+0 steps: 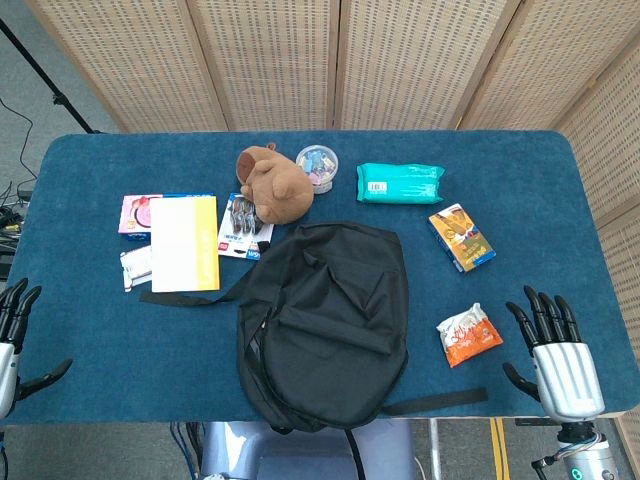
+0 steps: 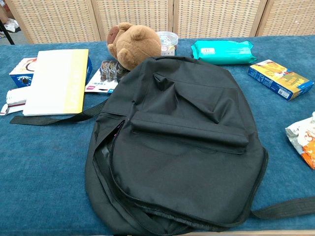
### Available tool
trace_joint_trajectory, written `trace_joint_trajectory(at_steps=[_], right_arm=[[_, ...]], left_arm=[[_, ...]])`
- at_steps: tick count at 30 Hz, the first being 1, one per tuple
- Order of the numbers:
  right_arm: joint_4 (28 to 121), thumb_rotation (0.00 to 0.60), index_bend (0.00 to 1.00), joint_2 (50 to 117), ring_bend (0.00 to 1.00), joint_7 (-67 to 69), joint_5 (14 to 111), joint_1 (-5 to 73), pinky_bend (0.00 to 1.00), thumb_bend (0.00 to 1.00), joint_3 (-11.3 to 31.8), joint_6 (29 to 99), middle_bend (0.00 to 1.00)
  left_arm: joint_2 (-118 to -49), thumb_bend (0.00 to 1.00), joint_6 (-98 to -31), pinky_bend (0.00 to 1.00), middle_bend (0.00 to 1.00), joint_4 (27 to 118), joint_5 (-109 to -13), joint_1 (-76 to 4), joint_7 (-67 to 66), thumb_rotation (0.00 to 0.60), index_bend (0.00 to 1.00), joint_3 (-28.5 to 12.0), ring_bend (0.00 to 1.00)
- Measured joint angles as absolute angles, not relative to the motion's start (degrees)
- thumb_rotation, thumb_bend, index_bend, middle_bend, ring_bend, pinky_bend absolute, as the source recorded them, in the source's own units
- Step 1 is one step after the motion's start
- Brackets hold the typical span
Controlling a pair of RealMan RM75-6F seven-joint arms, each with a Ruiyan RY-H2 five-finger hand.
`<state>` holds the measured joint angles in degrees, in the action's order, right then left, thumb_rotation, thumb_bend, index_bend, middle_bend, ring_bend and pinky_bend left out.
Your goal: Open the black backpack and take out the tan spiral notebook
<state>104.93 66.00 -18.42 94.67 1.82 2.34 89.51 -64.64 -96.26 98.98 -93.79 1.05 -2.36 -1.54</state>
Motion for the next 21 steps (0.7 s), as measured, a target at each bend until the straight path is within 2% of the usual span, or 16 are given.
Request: trace_joint_trajectory(at_steps=[9, 13, 18, 21], right_arm=[[104.8, 0.600, 0.14, 66.0, 0.00, -18.6, 97.2, 3.2, 0.00, 0.19, 0.2, 85.6, 0.00], [104.4, 0.600, 0.14, 66.0, 0.00, -18.9, 100.7, 6.2, 0.00, 0.14, -1.2, 80.3, 0.00], [105.2, 0.600, 0.14, 65.6, 0.00, -16.2, 104.4, 11.8, 0.00, 0.01, -2.6, 72.2, 0.00], [105.6, 0.600, 0.15, 65.6, 0.00, -12.5, 106.7, 15.9, 0.00, 0.00, -3.4, 67.2, 0.01]], left_arm=[[-64.0, 0.10, -97.2, 0.00, 0.00, 99.3, -94.4, 1.3, -1.2, 0.600, 0.00, -1.5, 0.00], [-63.7, 0.10, -97.1, 0.00, 0.00, 99.3, -94.2, 1.4, -0.8, 0.600, 0.00, -1.6, 0.00], [-63.6, 0.10, -97.4, 0.00, 0.00, 99.3, -94.1, 1.5, -0.6, 0.600, 0.00, -1.7, 0.00], [-63.6, 0.10, -97.4, 0.00, 0.00, 99.3, -93.6, 1.5, -0.4, 0.600, 0.00, -1.9, 0.00]])
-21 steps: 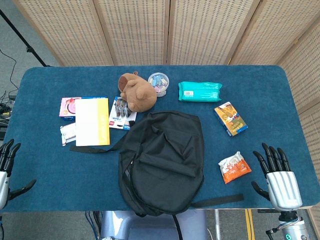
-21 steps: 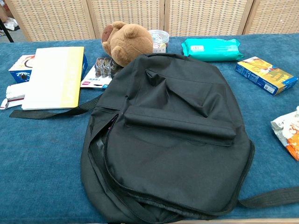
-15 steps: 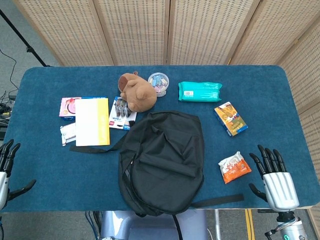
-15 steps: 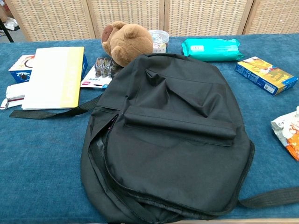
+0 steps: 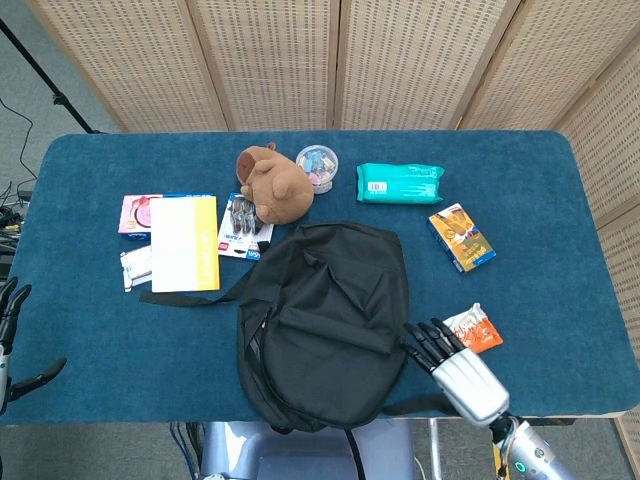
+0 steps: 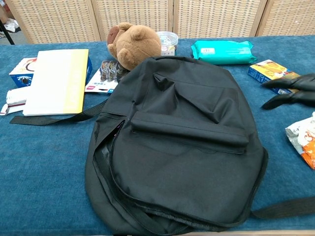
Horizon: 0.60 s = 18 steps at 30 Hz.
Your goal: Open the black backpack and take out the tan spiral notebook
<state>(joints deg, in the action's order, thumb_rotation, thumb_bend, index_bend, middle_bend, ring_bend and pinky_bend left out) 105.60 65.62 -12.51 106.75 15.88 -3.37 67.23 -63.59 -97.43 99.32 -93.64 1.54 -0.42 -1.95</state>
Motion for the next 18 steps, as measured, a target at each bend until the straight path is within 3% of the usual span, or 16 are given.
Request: trace_joint_trajectory(at_steps=[7, 18], right_arm=[[106.5, 0.600, 0.19, 69.2, 0.01, -7.5, 110.8, 24.0, 0.02, 0.00, -5.0, 57.7, 0.09], [106.5, 0.600, 0.19, 77.4, 0.04, -10.5, 108.4, 27.8, 0.03, 0.00, -4.5, 51.2, 0.12]], left_arm=[[-63.7, 0.10, -96.5, 0.00, 0.00, 99.2, -92.6, 1.2, -0.6, 0.600, 0.00, -2.3, 0.00], [-63.6, 0.10, -96.1, 0.00, 0.00, 99.2, -91.4, 1.0, -0.1, 0.600, 0.00, -2.8, 0.00]])
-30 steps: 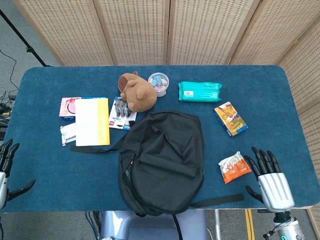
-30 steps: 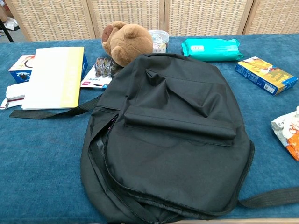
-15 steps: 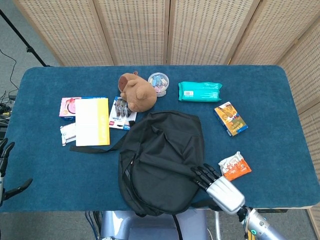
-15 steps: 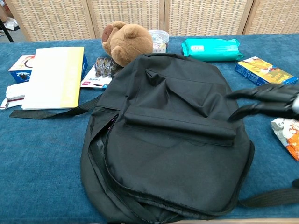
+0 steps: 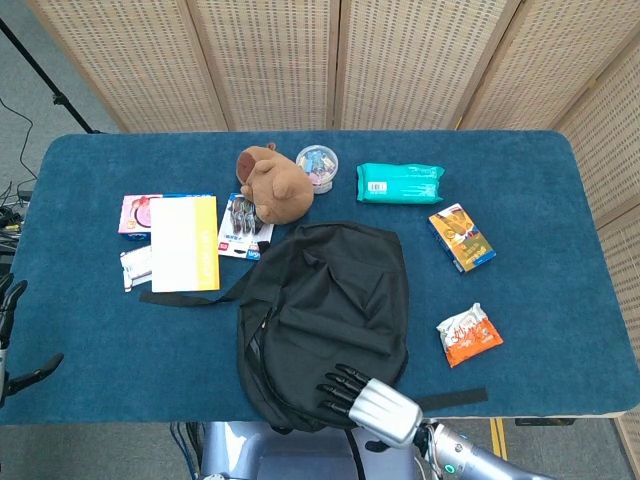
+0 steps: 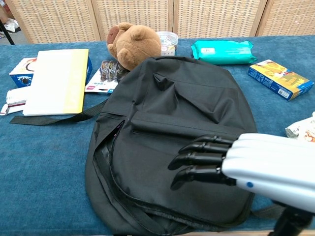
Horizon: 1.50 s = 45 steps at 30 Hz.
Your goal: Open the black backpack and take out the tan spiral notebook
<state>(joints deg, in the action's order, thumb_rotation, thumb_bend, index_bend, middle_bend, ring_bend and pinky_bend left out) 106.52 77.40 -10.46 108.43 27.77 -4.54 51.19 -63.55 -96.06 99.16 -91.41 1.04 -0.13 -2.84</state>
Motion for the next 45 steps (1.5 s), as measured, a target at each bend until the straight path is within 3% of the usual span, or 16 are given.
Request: trace_joint_trajectory(at_steps=[16, 20, 24, 30, 38, 45], right_arm=[[102.4, 0.600, 0.19, 88.7, 0.07, -20.2, 98.3, 29.7, 0.07, 0.01, -0.4, 47.5, 0.13], [101.5, 0.600, 0.20, 90.1, 0.14, -22.2, 96.4, 30.0, 0.16, 0.13, 0.0, 47.3, 0.18], [100.4, 0.600, 0.31, 91.3, 0.33, -24.1, 95.8, 30.2, 0.37, 0.31, 0.2, 47.8, 0.34], [97.7, 0.600, 0.47, 93.5, 0.52, -24.6, 97.2, 30.3, 0.46, 0.49, -0.1, 50.9, 0.55], [94.0, 0.600, 0.51, 95.8, 0.56, -21.6, 100.0, 30.5, 0.48, 0.52, -0.3, 55.9, 0.59], [96.1, 0.600, 0.51, 94.9, 0.53, -19.5, 98.3, 30.9, 0.48, 0.52, -0.3, 56.5, 0.52]], left_arm=[[-63.2, 0.10, -96.1, 0.00, 0.00, 99.1, -91.1, 1.1, 0.6, 0.600, 0.00, -3.0, 0.00], [-63.1, 0.10, -96.0, 0.00, 0.00, 99.0, -91.0, 1.1, 0.9, 0.600, 0.00, -3.1, 0.00], [-63.0, 0.10, -96.0, 0.00, 0.00, 99.0, -90.8, 1.1, 1.2, 0.600, 0.00, -3.2, 0.00], [-63.0, 0.10, -95.9, 0.00, 0.00, 99.0, -90.7, 1.0, 1.1, 0.600, 0.00, -3.2, 0.00], [-63.1, 0.10, -95.7, 0.00, 0.00, 99.0, -90.7, 1.0, 0.9, 0.600, 0.00, -3.1, 0.00], [-63.2, 0.10, -95.6, 0.00, 0.00, 99.0, -90.8, 1.0, 0.8, 0.600, 0.00, -3.0, 0.00]])
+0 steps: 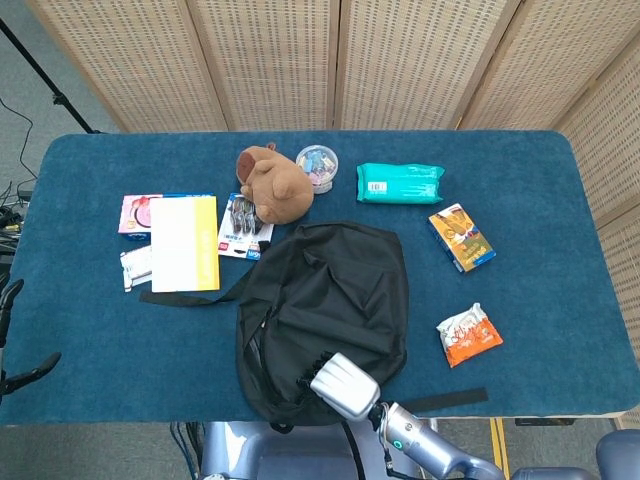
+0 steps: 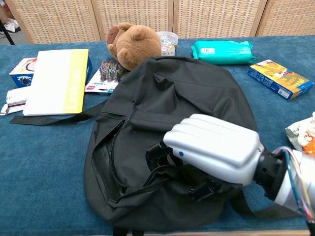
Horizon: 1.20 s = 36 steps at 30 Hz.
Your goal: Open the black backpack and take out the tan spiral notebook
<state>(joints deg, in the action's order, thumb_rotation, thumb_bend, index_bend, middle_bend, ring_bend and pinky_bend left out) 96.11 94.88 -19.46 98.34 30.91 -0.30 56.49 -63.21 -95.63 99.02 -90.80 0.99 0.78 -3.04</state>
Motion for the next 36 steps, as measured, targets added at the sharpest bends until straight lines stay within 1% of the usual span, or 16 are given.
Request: trace_joint_trajectory(at_steps=[3, 6, 7, 9, 10, 14, 16, 18, 23, 25, 27, 28, 30, 33, 36], right_arm=[[97.7, 0.600, 0.51, 93.6, 0.46, -19.9, 97.6, 31.0, 0.48, 0.51, -0.8, 55.9, 0.43], [99.4, 0.600, 0.51, 92.4, 0.42, -20.5, 96.9, 31.1, 0.47, 0.51, -1.2, 55.7, 0.39], [100.0, 0.600, 0.50, 92.0, 0.41, -20.7, 96.7, 31.2, 0.46, 0.51, -1.4, 55.6, 0.37], [100.8, 0.600, 0.47, 91.3, 0.33, -21.1, 96.2, 31.3, 0.38, 0.51, -1.6, 55.2, 0.30], [101.4, 0.600, 0.45, 90.7, 0.32, -21.4, 95.7, 31.4, 0.36, 0.50, -1.7, 54.8, 0.28], [103.6, 0.600, 0.43, 88.8, 0.28, -22.6, 94.3, 31.7, 0.32, 0.51, -2.0, 53.8, 0.25], [104.9, 0.600, 0.40, 87.5, 0.23, -23.4, 93.3, 31.9, 0.28, 0.51, -2.2, 53.0, 0.22], [106.0, 0.600, 0.38, 86.4, 0.22, -24.4, 92.2, 32.1, 0.26, 0.52, -2.3, 52.2, 0.20], [107.3, 0.600, 0.38, 85.8, 0.21, -27.3, 90.5, 32.2, 0.26, 0.52, -2.3, 52.3, 0.20], [107.1, 0.600, 0.38, 86.1, 0.21, -27.4, 90.1, 32.2, 0.26, 0.52, -2.0, 52.6, 0.22], [106.7, 0.600, 0.39, 86.6, 0.23, -27.2, 90.1, 32.3, 0.26, 0.52, -1.7, 53.1, 0.27], [106.3, 0.600, 0.41, 87.0, 0.24, -26.9, 90.2, 32.3, 0.26, 0.52, -1.6, 53.6, 0.30], [105.6, 0.600, 0.47, 87.6, 0.28, -26.3, 90.7, 32.2, 0.26, 0.52, -1.4, 54.3, 0.36], [104.7, 0.600, 0.56, 88.4, 0.30, -25.1, 91.3, 32.2, 0.26, 0.52, -1.2, 55.4, 0.39], [104.4, 0.600, 0.64, 89.1, 0.30, -24.1, 91.2, 32.1, 0.26, 0.53, -0.9, 55.9, 0.40]], left_arm=[[-63.2, 0.10, -95.7, 0.00, 0.00, 99.0, -90.9, 1.0, 0.7, 0.600, 0.00, -3.0, 0.00], [-63.2, 0.10, -95.6, 0.00, 0.00, 99.1, -90.9, 1.0, 0.6, 0.600, 0.00, -2.9, 0.00], [-63.2, 0.10, -95.6, 0.00, 0.00, 99.1, -90.9, 1.0, 0.6, 0.600, 0.00, -2.9, 0.00], [-63.2, 0.10, -95.7, 0.00, 0.00, 99.1, -90.9, 1.0, 0.6, 0.600, 0.00, -3.0, 0.00], [-63.2, 0.10, -95.7, 0.00, 0.00, 99.1, -90.9, 1.0, 0.6, 0.600, 0.00, -3.0, 0.00], [-63.2, 0.10, -95.6, 0.00, 0.00, 99.1, -91.0, 1.0, 0.6, 0.600, 0.00, -2.9, 0.00], [-63.2, 0.10, -95.7, 0.00, 0.00, 99.1, -91.0, 1.0, 0.6, 0.600, 0.00, -2.9, 0.00], [-63.2, 0.10, -95.7, 0.00, 0.00, 99.1, -91.0, 1.1, 0.7, 0.600, 0.00, -2.9, 0.00], [-63.2, 0.10, -95.6, 0.00, 0.00, 99.1, -91.2, 1.0, 0.6, 0.600, 0.00, -2.8, 0.00], [-63.2, 0.10, -95.7, 0.00, 0.00, 99.1, -91.2, 1.0, 0.7, 0.600, 0.00, -2.8, 0.00], [-63.2, 0.10, -95.7, 0.00, 0.00, 99.1, -91.1, 1.0, 0.8, 0.600, 0.00, -2.9, 0.00], [-63.1, 0.10, -95.7, 0.00, 0.00, 99.1, -91.1, 1.0, 0.8, 0.600, 0.00, -2.9, 0.00], [-63.1, 0.10, -95.6, 0.00, 0.00, 99.1, -91.1, 1.0, 0.8, 0.600, 0.00, -2.9, 0.00], [-63.1, 0.10, -95.6, 0.00, 0.00, 99.1, -91.0, 1.0, 0.8, 0.600, 0.00, -2.9, 0.00], [-63.1, 0.10, -95.5, 0.00, 0.00, 99.1, -91.0, 1.0, 0.9, 0.600, 0.00, -2.9, 0.00]])
